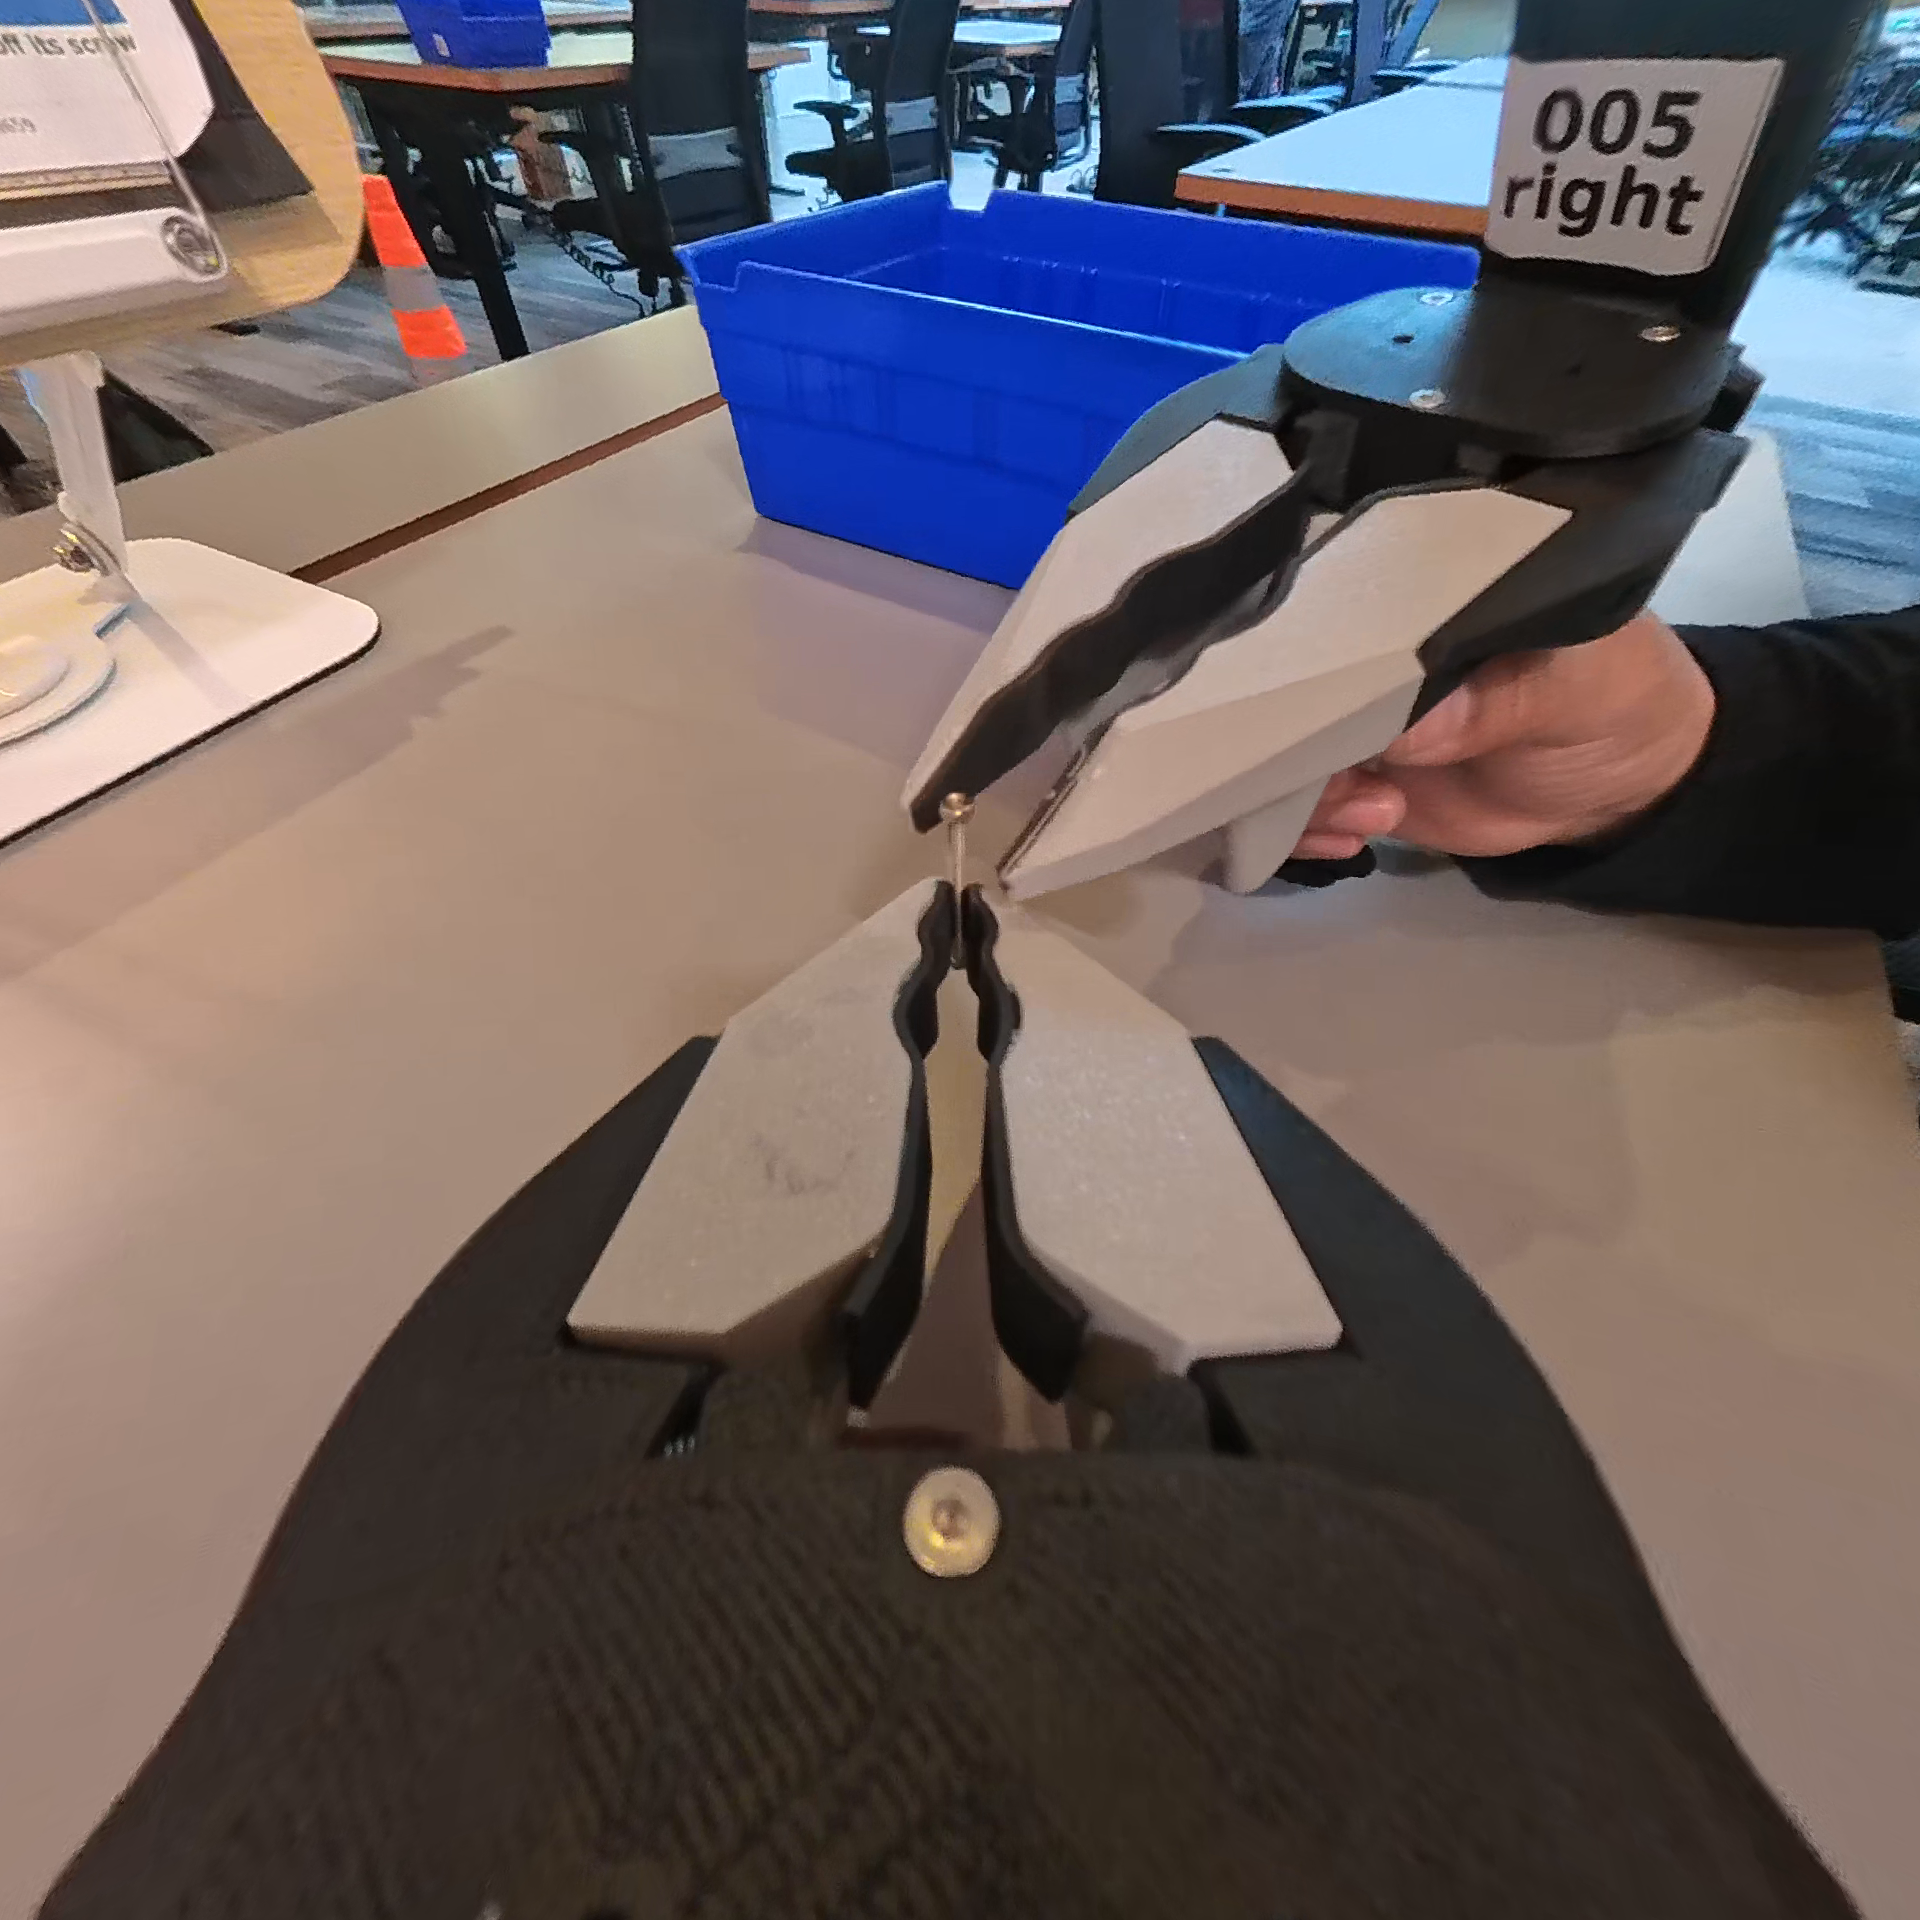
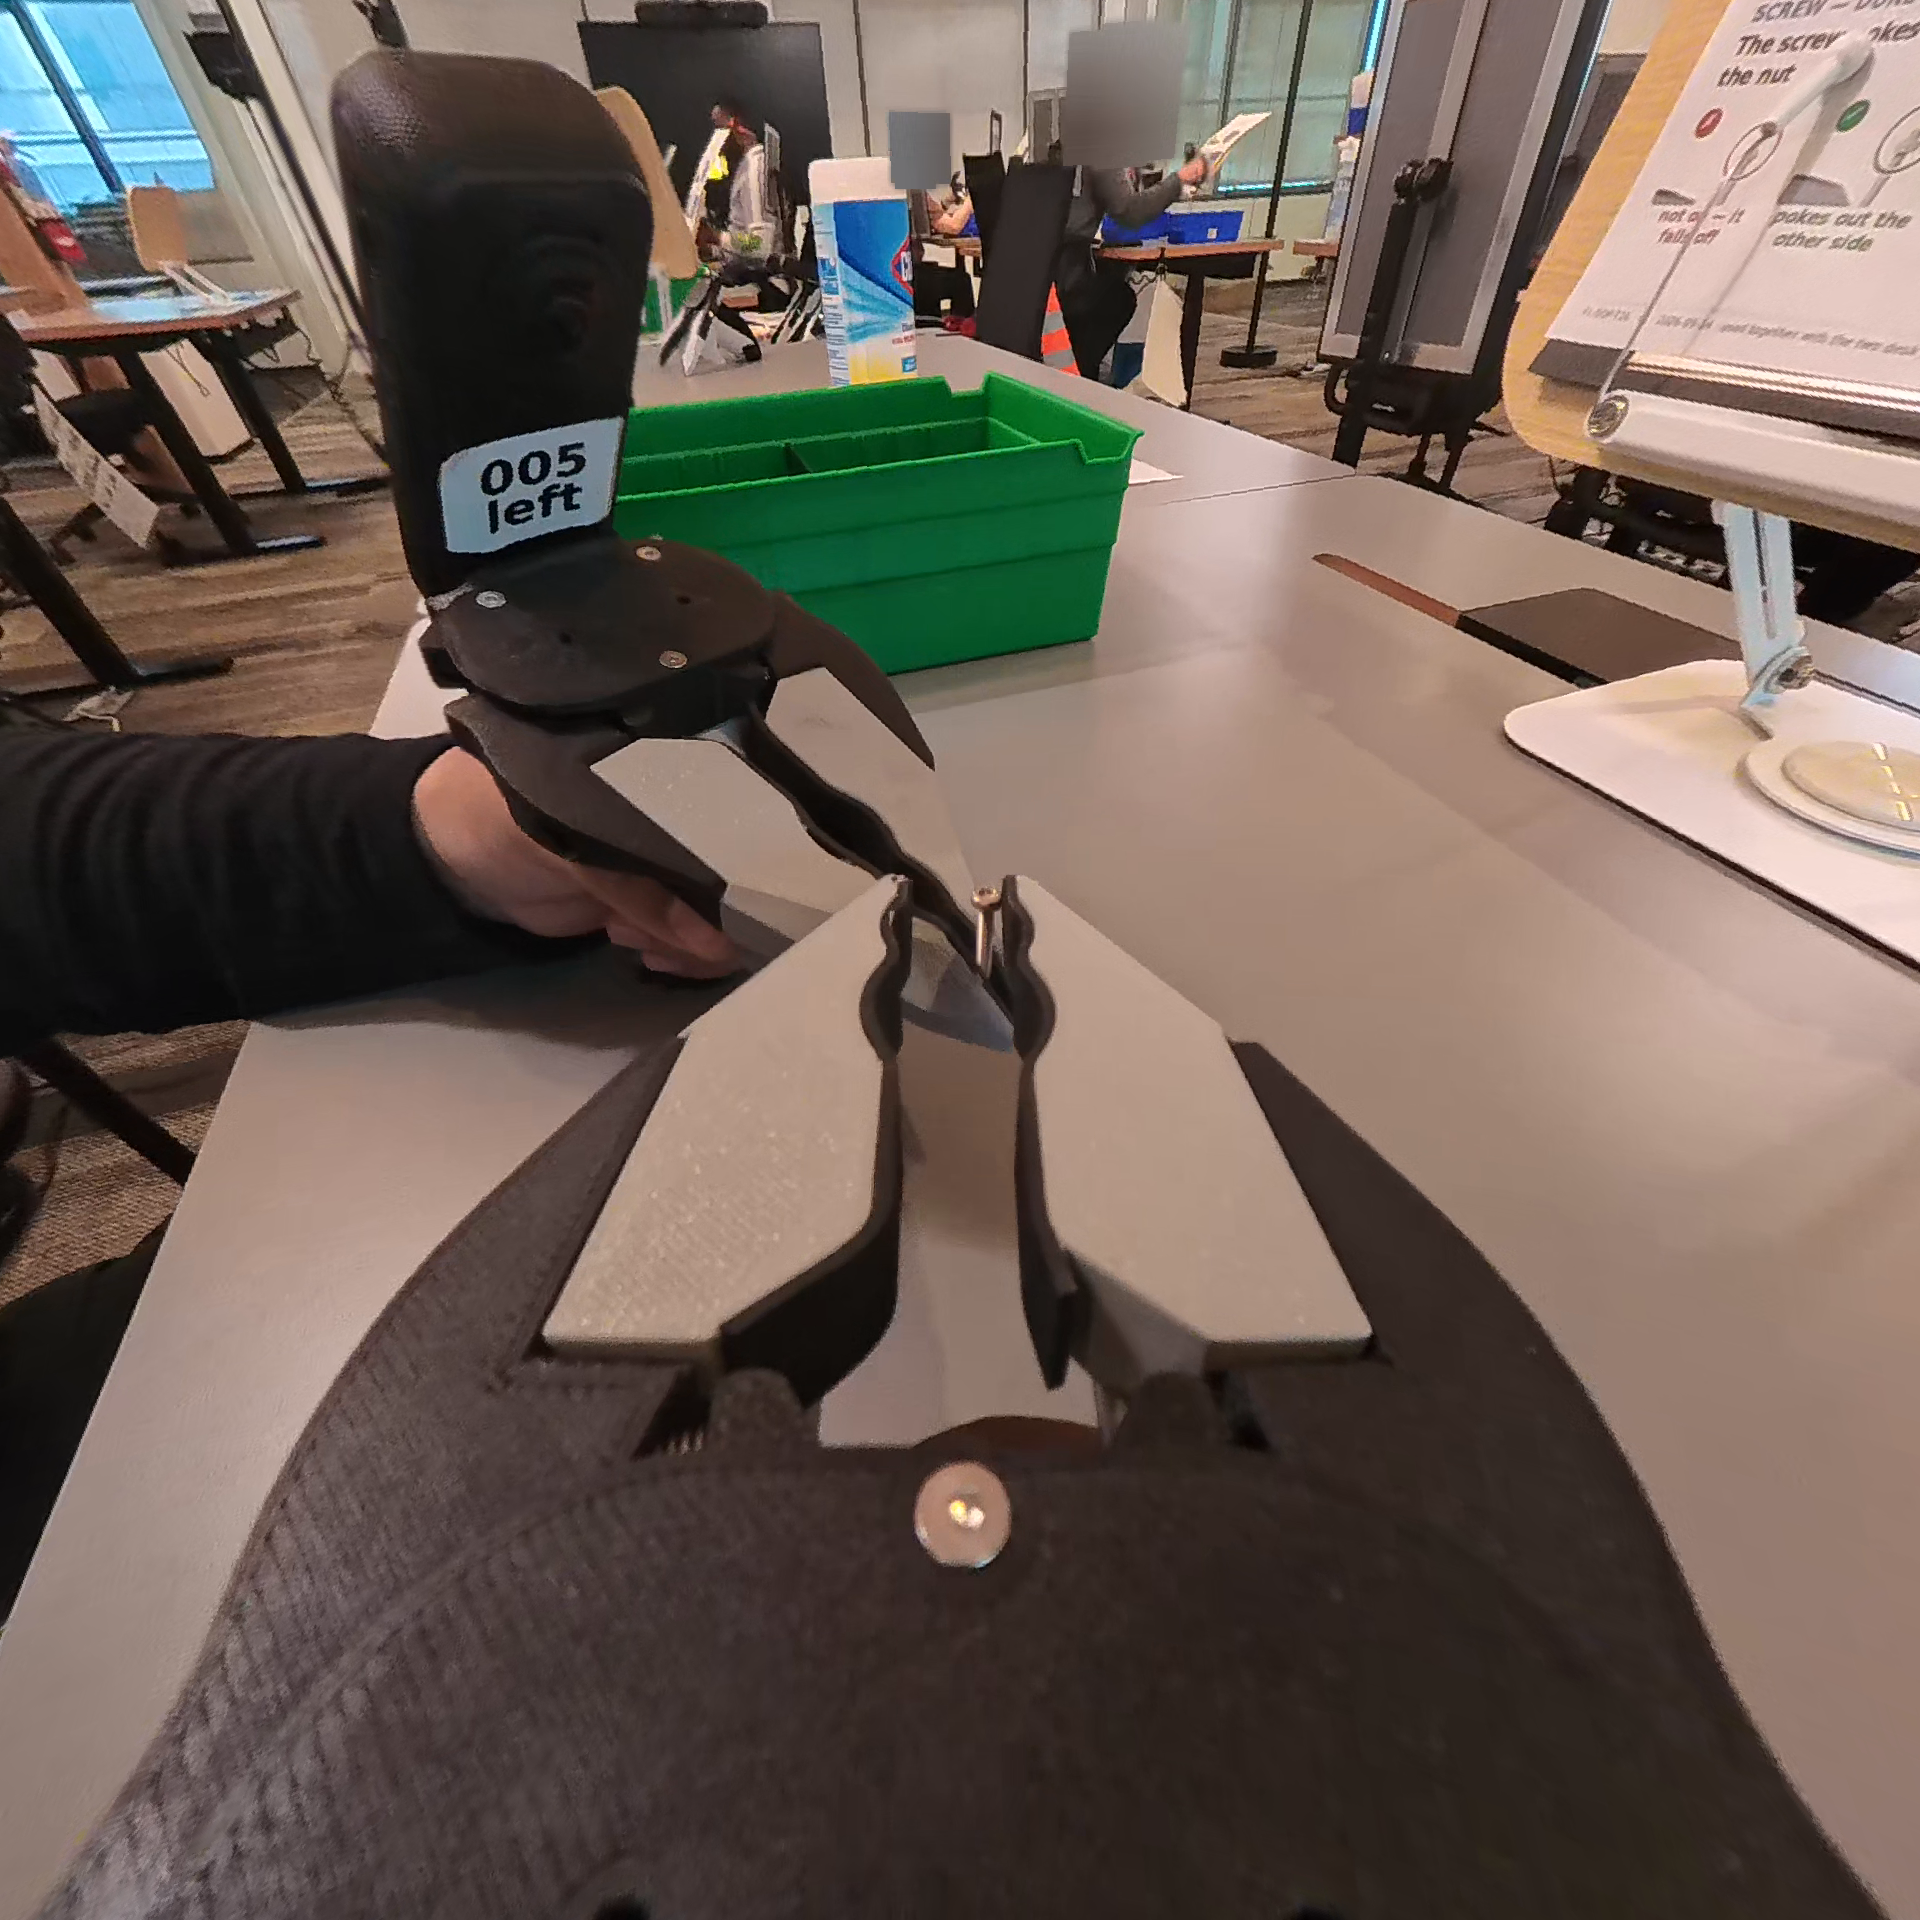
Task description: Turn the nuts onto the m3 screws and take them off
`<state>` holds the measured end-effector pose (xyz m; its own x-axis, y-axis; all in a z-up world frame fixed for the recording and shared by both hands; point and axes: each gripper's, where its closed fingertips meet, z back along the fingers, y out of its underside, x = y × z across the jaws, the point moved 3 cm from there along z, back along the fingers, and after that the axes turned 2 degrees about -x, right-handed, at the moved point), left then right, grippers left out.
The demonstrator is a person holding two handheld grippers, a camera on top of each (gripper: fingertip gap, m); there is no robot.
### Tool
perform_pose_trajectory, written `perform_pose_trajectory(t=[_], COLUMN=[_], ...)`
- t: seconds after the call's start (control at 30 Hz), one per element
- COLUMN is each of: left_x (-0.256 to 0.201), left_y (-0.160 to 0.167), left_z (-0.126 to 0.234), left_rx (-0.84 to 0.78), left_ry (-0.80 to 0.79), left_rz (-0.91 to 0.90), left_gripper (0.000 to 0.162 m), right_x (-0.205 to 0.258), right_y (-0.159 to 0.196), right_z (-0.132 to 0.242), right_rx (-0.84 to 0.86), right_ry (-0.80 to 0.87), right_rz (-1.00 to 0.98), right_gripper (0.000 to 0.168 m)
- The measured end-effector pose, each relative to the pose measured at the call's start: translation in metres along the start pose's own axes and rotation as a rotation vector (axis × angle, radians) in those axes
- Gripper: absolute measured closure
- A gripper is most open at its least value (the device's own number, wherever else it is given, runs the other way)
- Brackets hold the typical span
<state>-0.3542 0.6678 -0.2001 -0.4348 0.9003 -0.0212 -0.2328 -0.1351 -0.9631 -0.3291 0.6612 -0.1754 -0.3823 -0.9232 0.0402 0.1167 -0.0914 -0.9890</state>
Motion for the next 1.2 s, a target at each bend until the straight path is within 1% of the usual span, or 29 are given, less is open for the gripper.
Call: perform_pose_trajectory(t=[0.07, 0.17, 0.23, 0.47, 0.5, 0.63, 0.7, 0.73, 0.8, 0.9, 1.0, 1.1, 1.13, 1.2], left_x=[-0.002, -0.004, -0.005, -0.015, -0.017, -0.036, -0.044, -0.043, -0.037, -0.026, -0.011, -0.001, -0.001, -0.003], left_y=[0.000, 0.000, -0.002, -0.004, -0.005, -0.011, -0.013, -0.012, -0.009, -0.005, -0.005, -0.002, -0.001, 0.001], left_z=[-0.001, -0.001, -0.001, -0.001, 0.000, 0.006, 0.010, 0.009, 0.007, 0.004, 0.004, 0.006, 0.005, 0.003], left_rx=[0.005, 0.001, -0.008, -0.027, -0.033, -0.077, -0.084, -0.084, -0.065, -0.041, -0.044, -0.021, -0.013, 0.006], left_ry=[0.003, 0.009, 0.015, 0.074, 0.096, 0.267, 0.344, 0.339, 0.284, 0.207, 0.127, 0.066, 0.063, 0.060], left_rz=[-0.021, -0.027, -0.022, -0.042, -0.042, -0.008, 0.011, 0.011, -0.014, 0.002, 0.055, 0.066, 0.062, 0.043], left_gripper=[0.162, 0.162, 0.162, 0.162, 0.162, 0.162, 0.162, 0.162, 0.162, 0.162, 0.162, 0.162, 0.162, 0.162], right_x=[0.001, -0.001, -0.001, 0.007, 0.010, 0.025, 0.029, 0.027, 0.018, -0.002, -0.009, -0.004, -0.003, 0.003], right_y=[0.002, 0.001, 0.000, -0.002, -0.003, -0.009, -0.011, -0.012, -0.017, -0.020, -0.020, -0.011, -0.008, -0.002], right_z=[-0.002, -0.003, -0.003, -0.003, -0.002, 0.008, 0.013, 0.014, 0.017, 0.023, 0.024, 0.017, 0.013, 0.005], right_rx=[0.001, -0.012, -0.024, -0.061, -0.064, -0.063, -0.051, -0.053, -0.074, -0.058, -0.043, 0.019, 0.037, 0.061], right_ry=[-0.004, 0.001, -0.019, -0.194, -0.226, -0.388, -0.445, -0.430, -0.351, -0.177, -0.070, -0.021, 0.000, -0.007], right_rz=[-0.002, -0.005, -0.029, -0.118, -0.116, -0.094, -0.122, -0.126, -0.110, -0.070, -0.048, 0.010, 0.020, 0.025], right_gripper=[0.155, 0.165, 0.166, 0.166, 0.167, 0.167, 0.167, 0.166, 0.157, 0.158, 0.162, 0.163, 0.161, 0.152])
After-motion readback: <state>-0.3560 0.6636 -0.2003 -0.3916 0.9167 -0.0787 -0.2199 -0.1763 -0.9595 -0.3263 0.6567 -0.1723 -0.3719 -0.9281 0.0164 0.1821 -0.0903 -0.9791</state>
